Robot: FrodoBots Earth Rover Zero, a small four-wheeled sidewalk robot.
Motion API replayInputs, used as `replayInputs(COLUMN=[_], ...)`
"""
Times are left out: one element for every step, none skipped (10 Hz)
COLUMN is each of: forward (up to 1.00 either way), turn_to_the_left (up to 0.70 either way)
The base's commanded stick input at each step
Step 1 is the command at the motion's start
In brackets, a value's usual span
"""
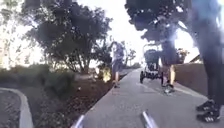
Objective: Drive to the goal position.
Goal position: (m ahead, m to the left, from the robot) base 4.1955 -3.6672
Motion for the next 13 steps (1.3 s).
replayInputs(forward=[0.0, 0.0, 0.0, 0.0, 0.0, 0.02, 0.6, 0.98, 0.98, 0.98, 0.98, 0.98, 0.98], turn_to_the_left=[0.0, 0.0, 0.0, 0.0, 0.0, 0.0, 0.0, 0.0, 0.0, 0.0, 0.0, 0.0, 0.0])
